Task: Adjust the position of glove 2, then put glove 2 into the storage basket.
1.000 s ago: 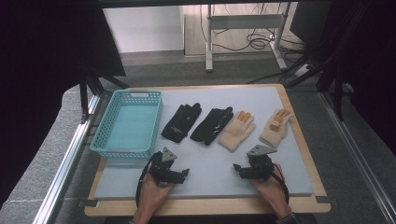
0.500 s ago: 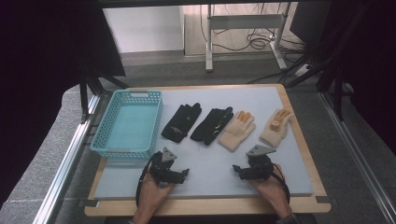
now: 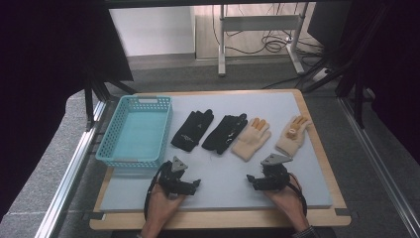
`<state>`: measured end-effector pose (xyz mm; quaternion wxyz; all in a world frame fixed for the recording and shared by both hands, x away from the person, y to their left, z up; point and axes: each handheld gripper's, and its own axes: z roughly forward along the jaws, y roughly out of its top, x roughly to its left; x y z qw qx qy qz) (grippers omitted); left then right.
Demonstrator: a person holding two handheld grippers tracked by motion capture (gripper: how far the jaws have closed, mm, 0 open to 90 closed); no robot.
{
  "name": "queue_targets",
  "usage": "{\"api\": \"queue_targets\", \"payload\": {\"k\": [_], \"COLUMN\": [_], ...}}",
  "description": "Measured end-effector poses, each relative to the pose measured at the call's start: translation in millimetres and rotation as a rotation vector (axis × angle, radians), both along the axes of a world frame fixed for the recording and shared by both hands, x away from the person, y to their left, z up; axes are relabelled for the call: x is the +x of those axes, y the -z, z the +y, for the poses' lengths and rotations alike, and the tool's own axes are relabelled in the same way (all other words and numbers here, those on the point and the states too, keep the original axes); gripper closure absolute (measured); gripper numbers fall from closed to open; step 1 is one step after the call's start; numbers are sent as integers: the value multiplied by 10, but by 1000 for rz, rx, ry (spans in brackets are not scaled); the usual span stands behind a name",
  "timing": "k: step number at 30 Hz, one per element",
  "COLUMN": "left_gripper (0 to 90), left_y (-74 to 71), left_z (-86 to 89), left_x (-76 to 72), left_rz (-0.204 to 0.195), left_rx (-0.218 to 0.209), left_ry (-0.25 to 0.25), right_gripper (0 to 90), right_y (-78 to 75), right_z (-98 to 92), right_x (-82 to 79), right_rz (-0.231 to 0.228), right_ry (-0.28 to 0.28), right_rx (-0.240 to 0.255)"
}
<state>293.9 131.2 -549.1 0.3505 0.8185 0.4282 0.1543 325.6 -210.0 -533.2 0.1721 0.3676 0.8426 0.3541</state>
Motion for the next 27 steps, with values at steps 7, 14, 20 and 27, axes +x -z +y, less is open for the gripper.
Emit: {"api": "queue_targets", "payload": {"k": [7, 14, 20, 27], "left_gripper": [73, 73, 74, 73], "left_y": [0, 0, -1, -1], "left_z": [0, 0, 2, 1], "left_x": [1, 1, 2, 2], "left_rz": [0, 0, 1, 3], "left_rx": [0, 0, 1, 0], "left_ry": [0, 0, 1, 1], "right_gripper": [240, 240, 240, 253], "right_y": [-52, -112, -207, -268], "right_z": [-24, -32, 49, 135], "right_x": [22, 49, 136, 256], "right_rz": [23, 24, 27, 48], "right_ry": [5, 4, -2, -26], "right_rx": [8, 18, 31, 39]}}
